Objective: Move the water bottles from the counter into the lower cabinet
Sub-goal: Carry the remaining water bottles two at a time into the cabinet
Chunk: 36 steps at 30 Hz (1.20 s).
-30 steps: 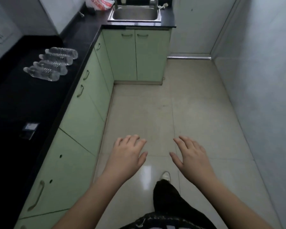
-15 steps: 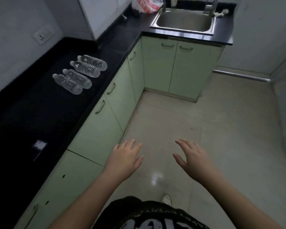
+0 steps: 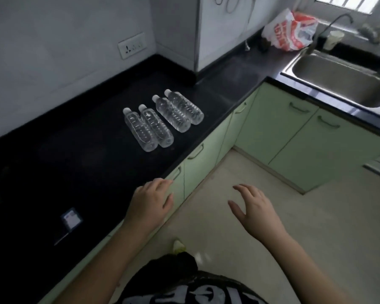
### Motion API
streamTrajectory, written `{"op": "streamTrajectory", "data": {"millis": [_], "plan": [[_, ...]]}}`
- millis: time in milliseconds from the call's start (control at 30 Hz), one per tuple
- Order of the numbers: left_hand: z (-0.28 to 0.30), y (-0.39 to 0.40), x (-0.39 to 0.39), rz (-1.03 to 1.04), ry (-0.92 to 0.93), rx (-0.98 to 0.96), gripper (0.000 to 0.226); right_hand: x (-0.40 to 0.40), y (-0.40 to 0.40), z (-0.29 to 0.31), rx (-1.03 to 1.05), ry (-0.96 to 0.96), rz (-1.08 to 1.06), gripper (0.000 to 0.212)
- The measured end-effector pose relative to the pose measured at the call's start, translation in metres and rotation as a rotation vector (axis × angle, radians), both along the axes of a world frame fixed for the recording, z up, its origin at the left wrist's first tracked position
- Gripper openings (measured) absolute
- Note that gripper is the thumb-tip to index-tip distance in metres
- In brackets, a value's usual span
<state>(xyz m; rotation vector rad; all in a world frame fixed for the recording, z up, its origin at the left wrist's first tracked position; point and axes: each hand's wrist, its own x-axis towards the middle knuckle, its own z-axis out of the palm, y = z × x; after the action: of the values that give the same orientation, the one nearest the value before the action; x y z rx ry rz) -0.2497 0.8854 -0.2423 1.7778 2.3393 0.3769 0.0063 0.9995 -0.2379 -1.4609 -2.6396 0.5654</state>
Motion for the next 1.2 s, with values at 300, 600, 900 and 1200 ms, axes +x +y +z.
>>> {"op": "streamTrajectory", "data": {"millis": [300,600,900,1200], "plan": [[0.003,0.094,-0.094,0.081,-0.017,0.032,0.04,-0.116,0.104,0.007,0.007,0.041,0.072,0.048],[-0.011,0.187,-0.114,0.137,-0.048,0.031,0.049,-0.191,0.211,-0.01,0.019,0.036,0.166,0.05],[-0.047,0.286,-0.085,0.454,-0.355,-0.075,0.091,-0.244,0.311,-0.053,-0.131,-0.018,0.294,0.074],[-0.06,0.332,-0.078,0.743,-0.34,-0.15,0.11,-0.259,0.354,-0.068,-0.361,-0.005,0.436,0.09]]}}
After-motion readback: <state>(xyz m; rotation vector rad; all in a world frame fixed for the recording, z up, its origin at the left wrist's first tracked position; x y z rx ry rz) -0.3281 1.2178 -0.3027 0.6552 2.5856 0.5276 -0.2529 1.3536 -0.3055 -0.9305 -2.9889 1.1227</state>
